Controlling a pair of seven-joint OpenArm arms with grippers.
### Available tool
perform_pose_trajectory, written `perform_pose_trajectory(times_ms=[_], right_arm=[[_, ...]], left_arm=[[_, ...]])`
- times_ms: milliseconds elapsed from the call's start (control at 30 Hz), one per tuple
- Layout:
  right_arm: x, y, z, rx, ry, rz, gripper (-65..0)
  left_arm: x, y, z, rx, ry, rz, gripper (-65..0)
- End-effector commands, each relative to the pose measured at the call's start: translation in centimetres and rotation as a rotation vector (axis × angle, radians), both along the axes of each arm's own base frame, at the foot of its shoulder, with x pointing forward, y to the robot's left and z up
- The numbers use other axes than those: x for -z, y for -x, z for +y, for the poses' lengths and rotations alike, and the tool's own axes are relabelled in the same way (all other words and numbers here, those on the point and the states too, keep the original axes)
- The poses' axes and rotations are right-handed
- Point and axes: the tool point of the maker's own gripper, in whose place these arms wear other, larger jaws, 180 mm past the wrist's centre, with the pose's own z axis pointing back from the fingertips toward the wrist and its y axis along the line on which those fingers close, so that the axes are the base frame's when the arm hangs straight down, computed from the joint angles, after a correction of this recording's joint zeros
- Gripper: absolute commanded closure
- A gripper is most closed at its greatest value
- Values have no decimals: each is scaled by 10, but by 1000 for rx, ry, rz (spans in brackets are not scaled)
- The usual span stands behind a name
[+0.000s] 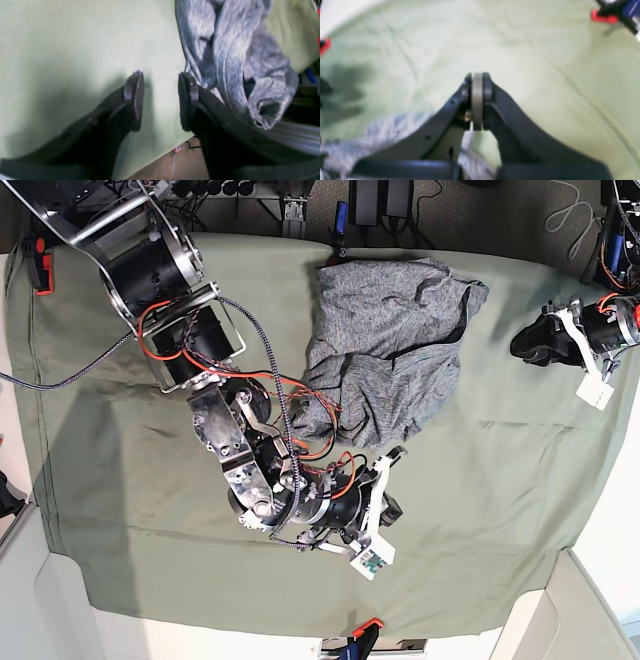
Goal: Fold the T-shirt properly
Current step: 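Grasp the bundle's edge with the right gripper and tuck it under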
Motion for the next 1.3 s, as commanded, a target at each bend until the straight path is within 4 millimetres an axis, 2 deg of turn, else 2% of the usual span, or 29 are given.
perform_pose_trajectory(times_ms=[0,200,400,567,700,867,1100,1267], right_arm=[[-24,-7,3,-6,-33,-32,0],[2,22,-11,-58,-49,125,0],[39,51,-13,-72,-21,230,0],[56,67,-12,-75,-23,286,0],[57,68,-9,-69,-50,283,0],[44,62,-6,-70,-81,250,0],[38,99,-9,-215,1,363,0],[41,101,-11,-216,17,370,0]], left_arm=[[-23,-12,-4,27,7,-79,-255],[-53,-19,-30,124,-24,-178,-255],[-56,-14,-38,144,25,-164,-255],[-53,-10,-39,147,27,-147,-255],[-44,1,-39,147,28,-109,-255],[-42,3,-38,147,20,-102,-255],[-34,2,-29,123,-7,-88,-255],[-20,9,-19,89,-3,-40,-255]])
